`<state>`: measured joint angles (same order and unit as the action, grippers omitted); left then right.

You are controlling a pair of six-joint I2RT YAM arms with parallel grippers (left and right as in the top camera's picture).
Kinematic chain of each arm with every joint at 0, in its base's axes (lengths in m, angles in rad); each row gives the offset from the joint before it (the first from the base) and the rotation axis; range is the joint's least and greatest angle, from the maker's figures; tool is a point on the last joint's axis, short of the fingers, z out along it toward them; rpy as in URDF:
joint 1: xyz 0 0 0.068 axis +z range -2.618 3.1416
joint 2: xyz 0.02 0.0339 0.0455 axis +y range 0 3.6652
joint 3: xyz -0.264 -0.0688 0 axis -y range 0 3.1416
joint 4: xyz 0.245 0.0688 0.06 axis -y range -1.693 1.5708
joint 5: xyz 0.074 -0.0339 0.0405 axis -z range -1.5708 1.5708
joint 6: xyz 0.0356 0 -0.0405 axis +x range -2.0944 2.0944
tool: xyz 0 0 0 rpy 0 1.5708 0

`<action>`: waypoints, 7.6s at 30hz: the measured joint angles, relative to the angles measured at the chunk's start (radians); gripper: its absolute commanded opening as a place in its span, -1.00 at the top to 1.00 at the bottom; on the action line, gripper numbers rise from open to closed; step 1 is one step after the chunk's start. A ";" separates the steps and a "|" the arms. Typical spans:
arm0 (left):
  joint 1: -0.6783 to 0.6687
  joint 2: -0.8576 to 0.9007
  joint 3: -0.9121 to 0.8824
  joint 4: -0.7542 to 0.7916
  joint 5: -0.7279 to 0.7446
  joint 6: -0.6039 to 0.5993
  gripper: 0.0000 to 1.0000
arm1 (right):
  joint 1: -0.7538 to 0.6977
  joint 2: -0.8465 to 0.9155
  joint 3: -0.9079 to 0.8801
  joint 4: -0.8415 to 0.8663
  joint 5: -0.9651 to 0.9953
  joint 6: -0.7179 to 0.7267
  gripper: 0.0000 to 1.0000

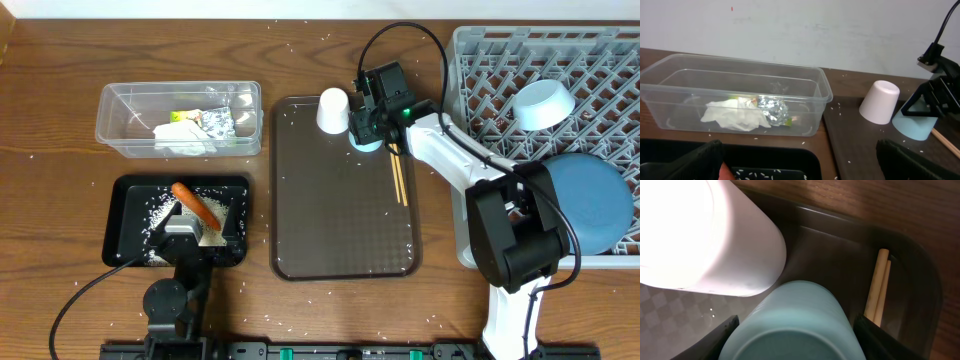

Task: Sort waste into correct bins and load items into the dishwasher rack
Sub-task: 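Close the right gripper on the light blue cup, then carry the light blue cup into the rack and release it, then reach the right gripper back to the pink cup on the tray, then grasp the pink cup with the right gripper, then carry the pink cup right over the dish rack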

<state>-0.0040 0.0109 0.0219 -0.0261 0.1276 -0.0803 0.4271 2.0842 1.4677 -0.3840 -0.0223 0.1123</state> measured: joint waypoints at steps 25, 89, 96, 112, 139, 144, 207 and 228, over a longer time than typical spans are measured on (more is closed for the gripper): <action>0.000 0.000 0.000 0.000 0.000 0.000 -0.96 | -0.479 -0.541 0.006 -0.173 0.045 0.038 -0.15; 0.000 0.000 0.000 0.000 0.000 0.000 -0.96 | -0.976 -0.404 0.006 -0.157 -0.119 -0.072 -0.73; 0.000 0.000 0.000 0.000 0.000 0.000 -0.96 | -0.800 -0.404 0.006 -0.122 -0.323 -0.051 -0.82; 0.000 0.000 0.000 0.000 0.000 0.000 -0.96 | -0.081 -0.232 0.006 0.159 -0.114 -0.037 -0.99; 0.000 0.000 0.000 0.000 0.000 0.000 -0.96 | 0.098 0.068 0.006 0.313 -0.024 0.099 -0.99; 0.000 0.000 0.000 0.000 0.000 0.000 -0.96 | 0.098 0.071 0.006 0.315 -0.018 0.103 -0.74; 0.000 0.000 0.000 0.000 0.000 0.000 -0.96 | -0.837 -0.266 0.006 0.043 -0.103 0.032 -0.33; 0.000 0.000 0.000 0.000 0.000 0.000 -0.96 | -0.399 -0.244 0.006 0.177 0.061 -0.156 -0.42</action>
<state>-0.0040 0.0109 0.0219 -0.0261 0.1272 -0.0803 0.0280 1.8404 1.4742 -0.2070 0.0391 -0.0441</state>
